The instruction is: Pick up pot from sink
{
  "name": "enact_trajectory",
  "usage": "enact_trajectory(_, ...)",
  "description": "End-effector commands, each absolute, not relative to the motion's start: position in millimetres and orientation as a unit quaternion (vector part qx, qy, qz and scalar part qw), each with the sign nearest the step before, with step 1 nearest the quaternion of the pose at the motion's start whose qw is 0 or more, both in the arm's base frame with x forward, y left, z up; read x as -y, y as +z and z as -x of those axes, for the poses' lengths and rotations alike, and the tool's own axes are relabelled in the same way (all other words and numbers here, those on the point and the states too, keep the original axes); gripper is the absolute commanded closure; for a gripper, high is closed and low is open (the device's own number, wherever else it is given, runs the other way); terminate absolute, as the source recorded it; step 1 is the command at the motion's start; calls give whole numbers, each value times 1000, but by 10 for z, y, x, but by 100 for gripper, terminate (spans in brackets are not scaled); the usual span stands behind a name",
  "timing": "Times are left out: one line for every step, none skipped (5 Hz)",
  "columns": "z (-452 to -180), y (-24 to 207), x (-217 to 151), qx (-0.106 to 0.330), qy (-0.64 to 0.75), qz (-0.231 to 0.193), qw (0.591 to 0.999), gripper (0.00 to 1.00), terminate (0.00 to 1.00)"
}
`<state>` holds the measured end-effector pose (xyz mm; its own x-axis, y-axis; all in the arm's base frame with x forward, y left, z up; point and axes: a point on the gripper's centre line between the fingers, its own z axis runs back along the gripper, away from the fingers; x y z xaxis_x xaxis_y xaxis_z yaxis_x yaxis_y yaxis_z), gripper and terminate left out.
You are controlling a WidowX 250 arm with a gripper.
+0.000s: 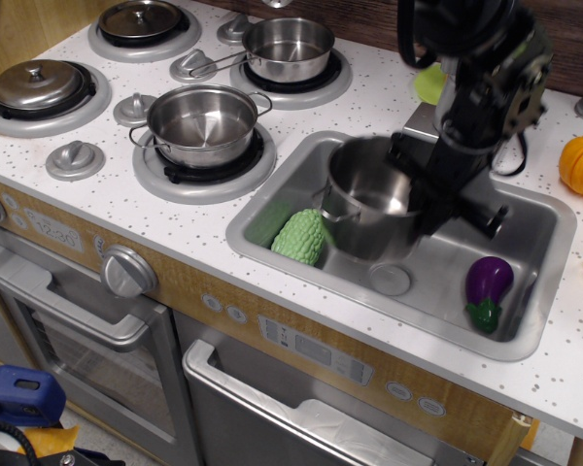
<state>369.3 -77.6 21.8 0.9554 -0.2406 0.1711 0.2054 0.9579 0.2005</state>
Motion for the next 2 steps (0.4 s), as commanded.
enact_trajectory(-3871,771,890,175,-118,-79,974,100,0)
enact_trajectory(-3878,795,918,186,-121,-74,972,100,100)
